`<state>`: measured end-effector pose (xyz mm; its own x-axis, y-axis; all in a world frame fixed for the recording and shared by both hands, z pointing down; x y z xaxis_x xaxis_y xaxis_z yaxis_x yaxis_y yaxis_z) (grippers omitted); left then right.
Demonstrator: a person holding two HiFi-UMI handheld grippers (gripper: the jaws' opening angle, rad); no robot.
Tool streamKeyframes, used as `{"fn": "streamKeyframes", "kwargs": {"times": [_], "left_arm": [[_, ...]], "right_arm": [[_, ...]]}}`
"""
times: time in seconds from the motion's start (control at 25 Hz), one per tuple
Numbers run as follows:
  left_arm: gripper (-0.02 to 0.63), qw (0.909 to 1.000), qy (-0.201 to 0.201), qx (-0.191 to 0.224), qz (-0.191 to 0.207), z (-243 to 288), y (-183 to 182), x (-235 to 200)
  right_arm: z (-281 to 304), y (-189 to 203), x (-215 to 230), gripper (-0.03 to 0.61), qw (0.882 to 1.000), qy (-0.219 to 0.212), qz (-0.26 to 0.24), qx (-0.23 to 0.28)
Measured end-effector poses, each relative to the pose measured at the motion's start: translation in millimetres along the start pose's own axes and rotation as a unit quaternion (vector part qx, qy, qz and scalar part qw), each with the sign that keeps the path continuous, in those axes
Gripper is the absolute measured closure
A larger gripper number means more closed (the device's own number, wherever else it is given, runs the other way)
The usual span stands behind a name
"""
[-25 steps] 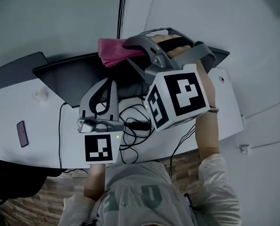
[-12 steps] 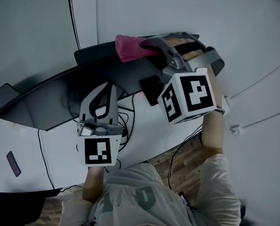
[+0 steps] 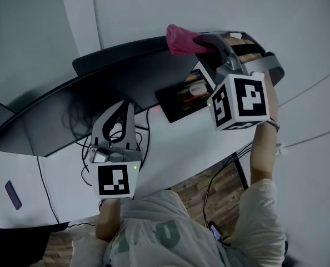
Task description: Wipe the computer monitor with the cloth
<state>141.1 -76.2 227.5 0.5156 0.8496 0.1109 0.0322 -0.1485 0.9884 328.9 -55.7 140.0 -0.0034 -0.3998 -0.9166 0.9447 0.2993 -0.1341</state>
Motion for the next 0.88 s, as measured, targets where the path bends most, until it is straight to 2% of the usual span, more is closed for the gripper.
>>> {"fn": "streamKeyframes", "kwargs": {"times": [0.44, 0.64, 0.72, 0.88], "left_arm": [[0.609, 0.9997, 0.021, -0.003, 0.013, 16, 9, 28], [0.609, 0.9996, 0.021, -0.005, 0.018, 16, 10, 29], [0.609, 0.9996, 0.02, -0.009, 0.019, 13, 13, 28], [0.609, 0.9998, 0.011, -0.015, 0.013, 8, 18, 23]], "right_arm": [[6, 62, -15, 0.523, 0.999, -0.009, 0.033, -0.037], [0, 66, -16, 0.523, 0.998, 0.023, 0.055, -0.026], [-1, 69, -15, 0.522, 0.996, 0.043, 0.077, -0.026], [11, 71, -25, 0.522, 0.985, 0.059, 0.16, 0.006]]}}
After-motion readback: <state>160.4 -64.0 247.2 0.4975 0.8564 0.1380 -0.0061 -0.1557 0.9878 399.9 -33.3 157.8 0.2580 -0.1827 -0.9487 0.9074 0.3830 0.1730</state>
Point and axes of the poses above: the fingertips, and each gripper's own axes: z forward along the fingers, x to its right, y out of its underside, the point moved 5 cm from there along -z, backward along the fingers, and after that the axes turned 1 degree about -x, right-handed, at the moved point
